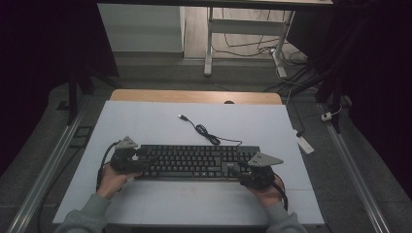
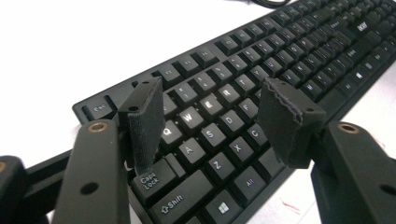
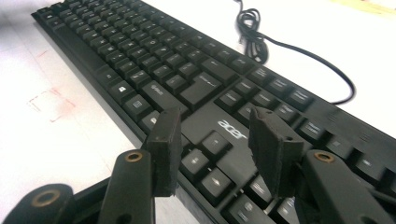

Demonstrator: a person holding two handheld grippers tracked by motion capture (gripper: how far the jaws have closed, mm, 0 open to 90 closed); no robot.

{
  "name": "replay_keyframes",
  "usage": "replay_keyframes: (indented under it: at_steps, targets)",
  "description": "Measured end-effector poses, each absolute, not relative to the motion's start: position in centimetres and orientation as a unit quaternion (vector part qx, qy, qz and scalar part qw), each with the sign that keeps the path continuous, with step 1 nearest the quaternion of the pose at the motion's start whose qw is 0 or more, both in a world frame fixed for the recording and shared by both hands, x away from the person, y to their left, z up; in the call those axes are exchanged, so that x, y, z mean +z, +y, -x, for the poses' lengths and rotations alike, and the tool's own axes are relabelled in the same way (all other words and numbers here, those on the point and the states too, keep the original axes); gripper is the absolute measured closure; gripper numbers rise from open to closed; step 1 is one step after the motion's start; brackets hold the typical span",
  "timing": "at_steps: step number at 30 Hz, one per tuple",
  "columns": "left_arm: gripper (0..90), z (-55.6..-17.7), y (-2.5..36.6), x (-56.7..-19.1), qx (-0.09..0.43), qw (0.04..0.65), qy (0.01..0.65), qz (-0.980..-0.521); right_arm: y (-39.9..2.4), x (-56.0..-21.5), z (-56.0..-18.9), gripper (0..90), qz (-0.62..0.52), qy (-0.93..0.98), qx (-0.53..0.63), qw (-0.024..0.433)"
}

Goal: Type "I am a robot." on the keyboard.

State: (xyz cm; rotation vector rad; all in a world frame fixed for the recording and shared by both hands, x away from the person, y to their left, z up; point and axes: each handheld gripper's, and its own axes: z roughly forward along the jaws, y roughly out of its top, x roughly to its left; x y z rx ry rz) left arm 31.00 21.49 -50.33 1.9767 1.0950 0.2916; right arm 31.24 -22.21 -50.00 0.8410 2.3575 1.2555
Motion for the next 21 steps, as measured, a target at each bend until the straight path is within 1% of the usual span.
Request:
replay_keyframes:
  at_steps: [10,13,17,21]
  targets:
    - [41.3,-30.7,20.7,-49.4,0.112,0.431,0.409,-0.797,-22.9,-50.2,-31.4,54.5,-0.299,0.829,0.443,0.164]
    - [42.7,-30.7,20.5,-49.3,0.107,0.436,0.402,-0.798,-23.0,-50.3,-31.2,54.6,-0.297,0.830,0.444,0.162]
    - [49.4,-30.5,20.2,-49.3,0.096,0.438,0.389,-0.805,-23.0,-50.3,-31.3,54.5,-0.297,0.828,0.447,0.162]
    - [61.2,-30.3,19.8,-49.3,0.085,0.438,0.376,-0.812,-22.8,-50.4,-31.5,54.5,-0.296,0.831,0.443,0.161]
